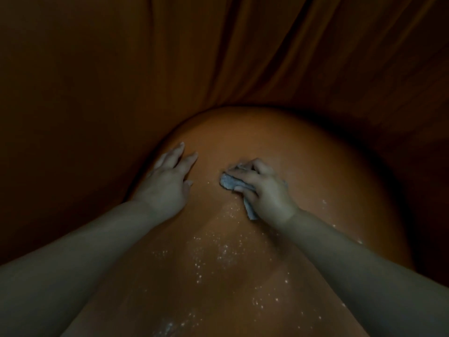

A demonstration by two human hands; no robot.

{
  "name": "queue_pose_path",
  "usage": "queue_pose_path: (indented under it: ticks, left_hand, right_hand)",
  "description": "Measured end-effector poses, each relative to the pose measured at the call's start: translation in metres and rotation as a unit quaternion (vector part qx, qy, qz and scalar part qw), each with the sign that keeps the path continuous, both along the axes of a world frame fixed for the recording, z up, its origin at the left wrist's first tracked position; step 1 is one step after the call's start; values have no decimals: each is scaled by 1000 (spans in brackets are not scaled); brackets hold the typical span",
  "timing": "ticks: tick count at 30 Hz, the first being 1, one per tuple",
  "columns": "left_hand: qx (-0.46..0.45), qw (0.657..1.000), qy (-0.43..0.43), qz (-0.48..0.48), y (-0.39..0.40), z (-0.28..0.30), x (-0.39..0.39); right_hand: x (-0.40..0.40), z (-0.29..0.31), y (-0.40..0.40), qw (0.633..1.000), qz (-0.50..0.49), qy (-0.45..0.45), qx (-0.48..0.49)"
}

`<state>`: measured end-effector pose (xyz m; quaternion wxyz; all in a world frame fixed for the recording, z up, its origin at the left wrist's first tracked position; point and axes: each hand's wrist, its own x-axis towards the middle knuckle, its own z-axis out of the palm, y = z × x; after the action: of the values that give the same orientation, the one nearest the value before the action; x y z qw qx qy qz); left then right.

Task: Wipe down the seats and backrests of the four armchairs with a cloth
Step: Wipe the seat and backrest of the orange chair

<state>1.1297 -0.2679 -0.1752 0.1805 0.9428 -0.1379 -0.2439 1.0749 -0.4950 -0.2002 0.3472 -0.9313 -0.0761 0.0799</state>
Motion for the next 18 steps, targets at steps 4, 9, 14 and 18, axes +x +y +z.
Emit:
queue_pose_path:
  ticks: [4, 9, 14, 18]
  left_hand:
    - [3, 1000, 3, 7, 8, -2, -1]
    - [-3, 1000, 14, 12, 13, -8, -3]
    - [-7, 1000, 20, 21, 19, -6, -6]
    - [-1, 999, 27, 36, 24, -7, -5]
  right_hand:
    - [45, -8, 1, 990, -134, -17, 24]
    - [36, -10, 24, 996, -87, -22, -10]
    - [-15, 3, 25, 999, 50, -18, 7]
    - [41, 1, 26, 996, -80, -32, 13]
